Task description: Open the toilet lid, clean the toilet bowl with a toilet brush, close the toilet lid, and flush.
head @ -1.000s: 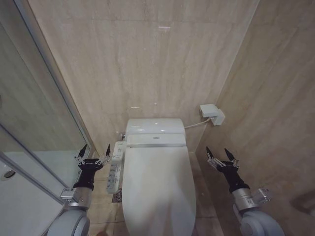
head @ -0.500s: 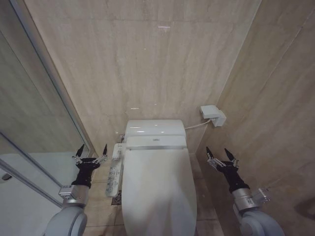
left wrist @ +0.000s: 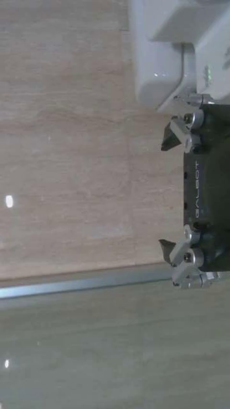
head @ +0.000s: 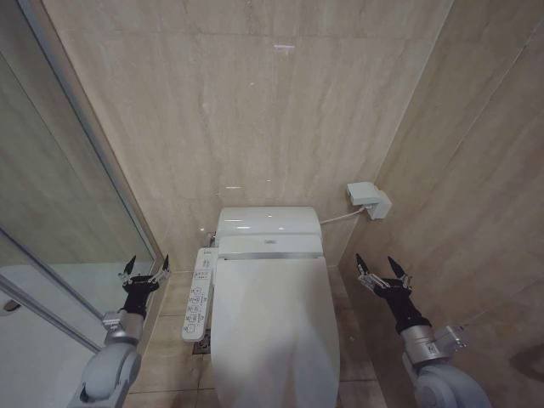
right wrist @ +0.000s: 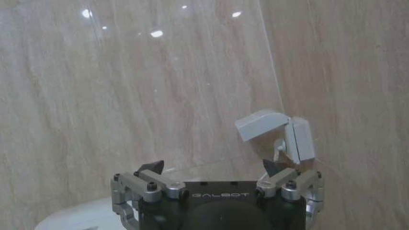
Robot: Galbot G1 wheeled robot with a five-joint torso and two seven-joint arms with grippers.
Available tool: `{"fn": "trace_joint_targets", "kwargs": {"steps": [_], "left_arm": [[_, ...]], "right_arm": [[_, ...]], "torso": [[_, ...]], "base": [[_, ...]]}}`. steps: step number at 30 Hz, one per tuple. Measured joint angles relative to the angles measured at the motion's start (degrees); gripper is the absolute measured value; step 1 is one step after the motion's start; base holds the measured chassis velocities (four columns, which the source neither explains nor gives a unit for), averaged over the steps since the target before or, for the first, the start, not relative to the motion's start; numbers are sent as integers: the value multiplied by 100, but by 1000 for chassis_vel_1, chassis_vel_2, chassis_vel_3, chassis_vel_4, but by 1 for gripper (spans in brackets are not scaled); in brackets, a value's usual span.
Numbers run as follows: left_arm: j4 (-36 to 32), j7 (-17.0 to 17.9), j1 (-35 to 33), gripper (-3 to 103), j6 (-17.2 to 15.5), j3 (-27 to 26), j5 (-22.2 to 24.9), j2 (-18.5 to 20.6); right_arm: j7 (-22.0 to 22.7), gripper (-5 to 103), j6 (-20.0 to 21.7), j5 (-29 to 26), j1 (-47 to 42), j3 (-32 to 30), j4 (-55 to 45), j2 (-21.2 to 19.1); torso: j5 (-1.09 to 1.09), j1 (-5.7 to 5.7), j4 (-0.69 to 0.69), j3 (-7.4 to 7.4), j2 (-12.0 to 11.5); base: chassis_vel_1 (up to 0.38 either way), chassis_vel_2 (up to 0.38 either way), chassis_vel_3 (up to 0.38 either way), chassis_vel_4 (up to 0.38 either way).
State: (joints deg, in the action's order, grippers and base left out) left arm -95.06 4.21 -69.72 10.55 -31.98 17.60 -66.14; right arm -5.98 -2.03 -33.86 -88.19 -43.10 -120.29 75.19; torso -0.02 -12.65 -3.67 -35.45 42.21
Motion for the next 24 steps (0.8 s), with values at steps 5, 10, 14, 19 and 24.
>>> {"fn": "trace_joint_targets", "kwargs": {"steps": [5,10,14,19,24], "left_arm": [[720,-140,663,93,150,232,105,244],[1521,-366,1296,66,406,529,166,519],[2100,-542,1681,66,659,786,181,692],[2689,-759,2145,39,835,1088,231,772],[2784,-990,2450,12,791,1356,285,697]], "right_arm": [[1,100,0,0,0,0,0,0],[1,100,0,0,0,0,0,0],[0,100,0,0,0,0,0,0],[1,100,0,0,0,0,0,0],[1,100,0,0,1,0,0,0]], "torso": [[0,0,1,0,0],[0,-1,0,-1,0],[1,-1,1,-1,0],[1,0,1,0,0],[4,0,0,0,0]], "base": [[0,0,0,0],[0,0,0,0],[0,0,0,0],[0,0,0,0],[0,0,0,0]]}}
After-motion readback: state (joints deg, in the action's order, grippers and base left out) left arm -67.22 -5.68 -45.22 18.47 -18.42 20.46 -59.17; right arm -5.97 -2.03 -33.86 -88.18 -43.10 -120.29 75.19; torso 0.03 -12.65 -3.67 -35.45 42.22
